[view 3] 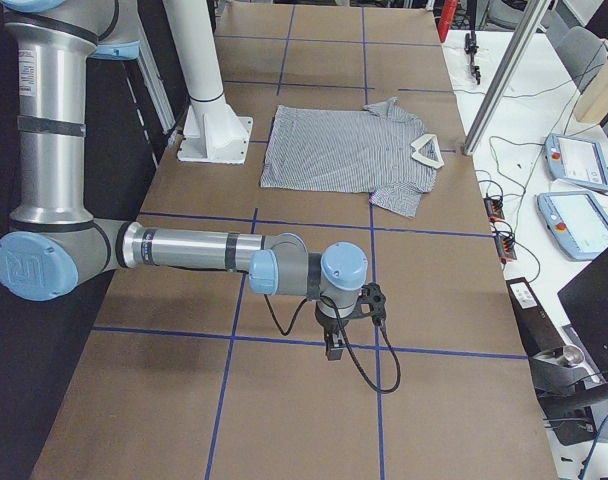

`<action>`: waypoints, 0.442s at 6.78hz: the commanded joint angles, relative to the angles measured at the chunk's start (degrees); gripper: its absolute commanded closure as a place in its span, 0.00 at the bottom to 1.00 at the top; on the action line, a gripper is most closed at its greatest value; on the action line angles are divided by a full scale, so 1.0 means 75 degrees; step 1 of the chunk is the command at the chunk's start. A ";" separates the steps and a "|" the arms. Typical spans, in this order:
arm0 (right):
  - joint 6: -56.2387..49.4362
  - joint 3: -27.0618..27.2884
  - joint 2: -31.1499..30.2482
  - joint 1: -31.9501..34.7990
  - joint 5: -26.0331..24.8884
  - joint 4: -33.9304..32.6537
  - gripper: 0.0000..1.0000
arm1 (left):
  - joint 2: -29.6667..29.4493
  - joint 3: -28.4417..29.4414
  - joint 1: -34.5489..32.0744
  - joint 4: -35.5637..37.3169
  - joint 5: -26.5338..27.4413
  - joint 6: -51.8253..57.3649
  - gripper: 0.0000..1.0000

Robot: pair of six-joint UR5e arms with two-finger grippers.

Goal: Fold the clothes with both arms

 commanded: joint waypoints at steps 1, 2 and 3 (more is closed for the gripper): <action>0.0002 0.0034 0.0016 0.0000 0.0000 0.0012 0.00 | -0.0040 -0.0070 0.0012 -0.0001 -0.0005 0.0029 0.00; -0.0022 0.0162 0.0016 0.0000 -0.0012 0.0012 0.00 | -0.0040 -0.0140 0.0012 -0.0001 -0.0017 0.0029 0.00; -0.0010 0.0256 0.0028 0.0000 0.0000 0.0000 0.00 | -0.0029 -0.0303 0.0012 -0.0001 -0.0006 0.0018 0.00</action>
